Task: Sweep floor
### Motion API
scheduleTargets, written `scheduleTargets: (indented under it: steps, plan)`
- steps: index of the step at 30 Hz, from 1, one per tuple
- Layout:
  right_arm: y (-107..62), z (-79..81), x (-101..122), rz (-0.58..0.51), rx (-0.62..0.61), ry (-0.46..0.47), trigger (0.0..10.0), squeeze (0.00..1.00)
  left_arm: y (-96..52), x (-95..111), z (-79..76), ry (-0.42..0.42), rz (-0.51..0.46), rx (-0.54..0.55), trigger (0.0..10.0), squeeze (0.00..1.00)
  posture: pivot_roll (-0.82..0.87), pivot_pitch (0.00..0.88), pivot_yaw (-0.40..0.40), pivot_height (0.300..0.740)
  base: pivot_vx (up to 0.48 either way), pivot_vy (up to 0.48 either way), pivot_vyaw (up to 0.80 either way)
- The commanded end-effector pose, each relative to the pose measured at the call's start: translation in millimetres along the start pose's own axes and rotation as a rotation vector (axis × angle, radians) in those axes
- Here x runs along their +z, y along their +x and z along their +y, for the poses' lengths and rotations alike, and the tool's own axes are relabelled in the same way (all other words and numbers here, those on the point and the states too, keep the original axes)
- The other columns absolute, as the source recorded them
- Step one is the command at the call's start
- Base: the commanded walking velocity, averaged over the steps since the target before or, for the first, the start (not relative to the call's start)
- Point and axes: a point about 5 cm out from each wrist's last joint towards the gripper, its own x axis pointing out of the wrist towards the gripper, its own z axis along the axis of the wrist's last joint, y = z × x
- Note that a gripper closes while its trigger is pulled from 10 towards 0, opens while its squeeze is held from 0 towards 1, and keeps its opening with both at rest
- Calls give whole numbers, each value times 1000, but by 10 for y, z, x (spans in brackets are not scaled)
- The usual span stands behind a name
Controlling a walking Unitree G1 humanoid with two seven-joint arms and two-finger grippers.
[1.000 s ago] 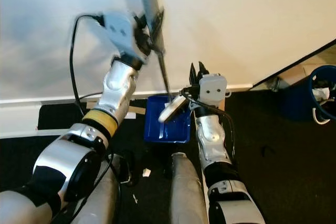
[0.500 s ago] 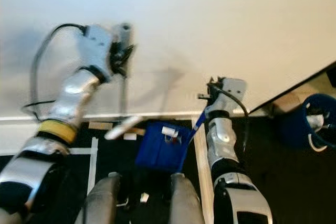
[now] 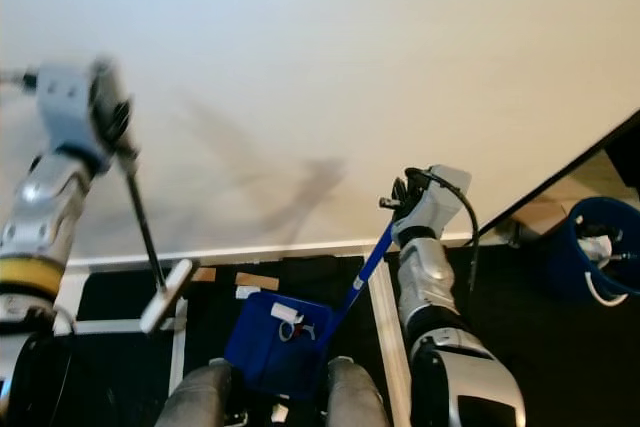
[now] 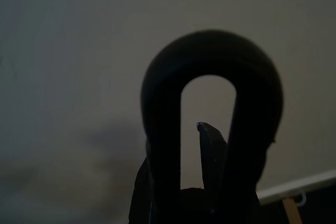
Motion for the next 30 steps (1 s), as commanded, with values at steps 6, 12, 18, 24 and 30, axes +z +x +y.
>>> scheduleTargets:
  steps: [6, 12, 18, 24, 30]
  plan:
    - [90, 49, 147, -33, 73, -12, 10000, 0, -133, -431, -251, -20, 151, -13, 10000, 0, 117, 0, -17, 740, 0, 0, 0]
    - [116, 114, 124, 14, 99, -60, 10000, 0, -126, -378, -611, -37, 95, -116, 10000, 0, 99, 0, -22, 740, 0, 0, 0]
    - [203, 132, 269, 15, 140, -99, 10000, 0, -130, -403, -776, -41, 107, -146, 10000, 0, 78, 0, -28, 740, 0, -240, 0]
    - [214, 75, 325, 13, 129, -92, 10000, 0, -161, -429, -844, -32, 117, -164, 10000, 0, 70, 0, -26, 740, 0, -480, 0]
    - [188, -5, 337, 28, 116, -113, 10000, 0, -217, -480, -967, -9, 132, -220, 10000, 0, 55, 0, -11, 740, 0, -480, 0]
